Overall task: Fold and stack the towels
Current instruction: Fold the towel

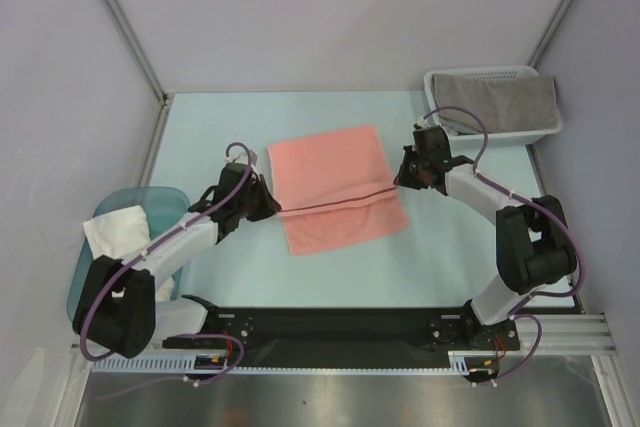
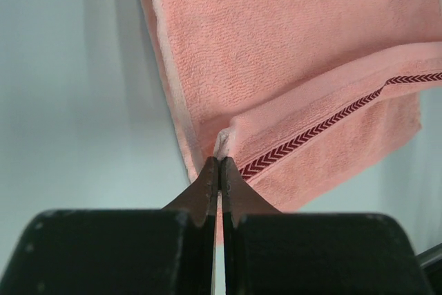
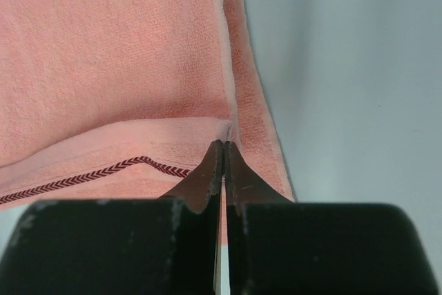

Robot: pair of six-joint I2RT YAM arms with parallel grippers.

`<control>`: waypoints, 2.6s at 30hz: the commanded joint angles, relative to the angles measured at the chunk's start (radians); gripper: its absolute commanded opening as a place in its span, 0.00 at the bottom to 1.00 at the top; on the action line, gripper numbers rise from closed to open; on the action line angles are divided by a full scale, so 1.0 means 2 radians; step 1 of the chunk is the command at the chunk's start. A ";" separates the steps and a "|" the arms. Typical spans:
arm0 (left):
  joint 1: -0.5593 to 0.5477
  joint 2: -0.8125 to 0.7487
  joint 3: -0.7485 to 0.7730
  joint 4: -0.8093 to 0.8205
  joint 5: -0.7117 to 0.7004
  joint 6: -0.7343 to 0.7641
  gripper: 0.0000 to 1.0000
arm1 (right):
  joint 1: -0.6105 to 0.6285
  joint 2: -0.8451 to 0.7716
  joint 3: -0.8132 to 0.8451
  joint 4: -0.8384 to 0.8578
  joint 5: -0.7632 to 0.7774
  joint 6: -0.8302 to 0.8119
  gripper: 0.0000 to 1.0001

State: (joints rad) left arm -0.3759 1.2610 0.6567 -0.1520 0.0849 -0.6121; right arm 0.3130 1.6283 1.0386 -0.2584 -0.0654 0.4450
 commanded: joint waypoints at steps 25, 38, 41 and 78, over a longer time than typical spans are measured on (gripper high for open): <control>-0.022 -0.071 -0.056 0.008 0.018 -0.012 0.00 | 0.001 -0.079 -0.073 0.016 0.024 0.013 0.00; -0.038 -0.026 -0.087 0.042 0.024 -0.014 0.00 | 0.003 -0.053 -0.120 0.056 0.017 0.024 0.09; -0.040 -0.030 -0.091 0.043 0.024 -0.013 0.07 | 0.002 -0.057 -0.126 0.056 0.017 0.026 0.15; -0.074 -0.151 -0.118 0.019 0.115 0.004 0.34 | 0.001 -0.197 -0.168 0.002 0.047 0.034 0.31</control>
State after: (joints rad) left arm -0.5133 0.9794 0.4030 -0.0895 0.2848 -0.6193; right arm 0.3149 1.2758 0.7071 -0.2436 -0.0002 0.5022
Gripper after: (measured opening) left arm 0.333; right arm 0.295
